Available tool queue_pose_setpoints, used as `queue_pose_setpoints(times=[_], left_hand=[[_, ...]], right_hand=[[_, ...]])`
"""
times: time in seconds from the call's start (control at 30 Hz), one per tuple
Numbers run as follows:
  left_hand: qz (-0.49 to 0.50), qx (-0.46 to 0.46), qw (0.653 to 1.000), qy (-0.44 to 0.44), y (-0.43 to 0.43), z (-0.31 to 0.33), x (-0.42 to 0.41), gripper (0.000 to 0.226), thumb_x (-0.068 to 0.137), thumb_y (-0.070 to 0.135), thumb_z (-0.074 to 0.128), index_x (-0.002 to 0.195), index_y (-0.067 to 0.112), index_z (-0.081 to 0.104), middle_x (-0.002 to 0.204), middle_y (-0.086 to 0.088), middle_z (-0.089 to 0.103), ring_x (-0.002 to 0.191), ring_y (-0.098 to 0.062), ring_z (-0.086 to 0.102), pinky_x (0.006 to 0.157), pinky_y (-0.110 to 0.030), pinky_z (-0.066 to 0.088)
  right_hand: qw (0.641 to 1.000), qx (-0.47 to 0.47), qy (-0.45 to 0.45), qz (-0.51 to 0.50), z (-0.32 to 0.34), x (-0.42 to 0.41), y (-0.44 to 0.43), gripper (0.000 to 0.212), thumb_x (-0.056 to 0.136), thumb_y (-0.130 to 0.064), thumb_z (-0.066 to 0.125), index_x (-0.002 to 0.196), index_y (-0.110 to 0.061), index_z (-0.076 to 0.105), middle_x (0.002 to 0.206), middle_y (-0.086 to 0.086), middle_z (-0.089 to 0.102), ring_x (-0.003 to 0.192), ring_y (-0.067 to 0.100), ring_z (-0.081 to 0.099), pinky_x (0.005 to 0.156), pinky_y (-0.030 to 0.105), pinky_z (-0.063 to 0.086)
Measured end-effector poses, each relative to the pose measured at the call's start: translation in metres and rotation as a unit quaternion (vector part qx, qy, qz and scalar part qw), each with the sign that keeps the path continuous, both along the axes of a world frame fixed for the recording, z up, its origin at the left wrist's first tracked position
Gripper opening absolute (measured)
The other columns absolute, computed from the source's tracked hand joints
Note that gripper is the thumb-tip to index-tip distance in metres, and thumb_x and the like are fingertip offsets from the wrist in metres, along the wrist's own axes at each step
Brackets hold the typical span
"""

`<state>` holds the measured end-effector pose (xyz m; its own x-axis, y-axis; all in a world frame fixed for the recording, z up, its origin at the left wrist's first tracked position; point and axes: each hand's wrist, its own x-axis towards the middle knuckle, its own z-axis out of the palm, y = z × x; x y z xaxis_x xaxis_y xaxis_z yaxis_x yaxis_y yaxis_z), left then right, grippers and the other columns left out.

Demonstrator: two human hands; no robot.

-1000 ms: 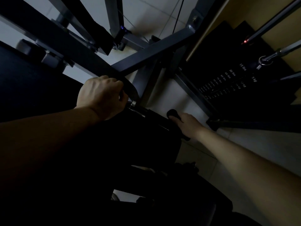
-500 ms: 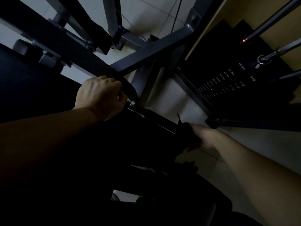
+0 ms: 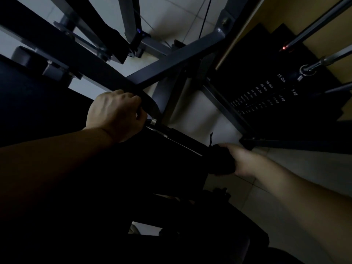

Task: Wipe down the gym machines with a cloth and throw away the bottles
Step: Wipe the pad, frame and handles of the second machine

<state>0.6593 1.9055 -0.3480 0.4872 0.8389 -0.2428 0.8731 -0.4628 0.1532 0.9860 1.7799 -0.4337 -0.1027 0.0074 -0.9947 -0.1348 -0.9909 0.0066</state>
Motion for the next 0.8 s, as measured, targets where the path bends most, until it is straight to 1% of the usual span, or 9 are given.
queue_pose_setpoints(times=[0.1,0.23,0.27,0.33,0.4,0.43,0.53,0.6,0.8], left_hand=[[0.004,0.013,1.000,0.003,0.000,0.000,0.000,0.024,0.095,0.035,0.048,0.081,0.020,0.060,0.075,0.002,0.057,0.077,-0.025,0.058,0.068,-0.038,0.050],[0.001,0.021,1.000,0.005,0.000,0.000,0.000,0.024,0.096,0.033,0.049,0.080,0.020,0.060,0.075,0.001,0.058,0.076,-0.025,0.058,0.066,-0.036,0.047],[0.003,0.020,1.000,0.006,-0.001,0.001,0.001,0.024,0.095,0.033,0.048,0.079,0.020,0.060,0.074,0.002,0.057,0.075,-0.025,0.058,0.066,-0.035,0.047],[0.007,0.025,1.000,0.009,-0.002,0.002,0.003,0.025,0.095,0.033,0.048,0.077,0.020,0.059,0.072,0.002,0.056,0.074,-0.025,0.058,0.066,-0.035,0.046],[0.011,0.026,1.000,0.005,-0.003,0.003,0.003,0.026,0.095,0.033,0.048,0.076,0.019,0.059,0.072,0.001,0.057,0.074,-0.025,0.058,0.066,-0.036,0.047],[0.013,0.026,1.000,0.005,-0.003,0.004,0.003,0.026,0.095,0.033,0.049,0.076,0.019,0.060,0.072,0.000,0.058,0.075,-0.026,0.059,0.067,-0.036,0.048],[0.012,0.034,0.999,0.008,-0.003,0.003,0.004,0.026,0.095,0.032,0.051,0.076,0.018,0.060,0.072,0.000,0.059,0.076,-0.027,0.059,0.066,-0.035,0.046],[0.011,0.041,0.999,0.014,-0.002,0.002,0.004,0.026,0.094,0.033,0.049,0.076,0.018,0.060,0.073,0.000,0.059,0.076,-0.027,0.059,0.065,-0.034,0.042],[0.009,0.050,0.999,0.015,-0.002,0.000,0.002,0.025,0.094,0.033,0.049,0.076,0.018,0.059,0.073,0.000,0.059,0.076,-0.027,0.059,0.064,-0.032,0.039]], right_hand=[[0.991,0.036,-0.039,-0.120,-0.005,-0.023,-0.010,0.032,0.099,-0.031,0.052,0.079,-0.011,0.066,0.069,0.006,0.063,0.055,0.021,0.060,0.054,0.029,0.049],[0.972,0.077,-0.203,0.088,-0.020,-0.031,-0.003,0.033,0.101,-0.038,0.051,0.105,-0.009,0.065,0.091,0.009,0.065,0.076,0.024,0.061,0.063,0.029,0.049],[0.944,0.095,-0.237,0.208,-0.017,-0.027,0.002,0.040,0.101,-0.044,0.046,0.100,-0.008,0.064,0.095,0.011,0.066,0.079,0.026,0.061,0.068,0.030,0.050],[0.804,0.168,-0.330,0.464,-0.010,-0.021,0.010,0.049,0.103,-0.051,0.035,0.081,-0.013,0.056,0.092,0.011,0.067,0.075,0.025,0.059,0.062,0.029,0.046],[0.694,0.281,-0.384,0.541,0.001,-0.023,0.018,0.049,0.104,-0.052,0.030,0.078,-0.017,0.052,0.090,0.011,0.069,0.073,0.026,0.061,0.056,0.029,0.040],[0.683,0.324,-0.383,0.531,0.005,-0.027,0.021,0.049,0.104,-0.053,0.029,0.086,-0.016,0.055,0.092,0.010,0.069,0.077,0.027,0.063,0.058,0.030,0.042],[0.820,0.355,-0.235,0.382,0.011,-0.034,0.029,0.059,0.103,-0.058,0.027,0.128,-0.014,0.057,0.118,0.008,0.064,0.106,0.027,0.061,0.090,0.038,0.051],[0.852,0.325,-0.121,0.393,0.017,-0.025,0.021,0.048,0.103,-0.051,0.036,0.138,-0.020,0.049,0.128,-0.004,0.055,0.116,0.019,0.054,0.098,0.034,0.046],[0.613,0.465,-0.097,0.631,0.010,0.019,-0.010,0.038,0.086,-0.036,0.065,0.115,-0.025,0.042,0.096,0.000,0.056,0.083,0.024,0.062,0.060,0.031,0.043]])
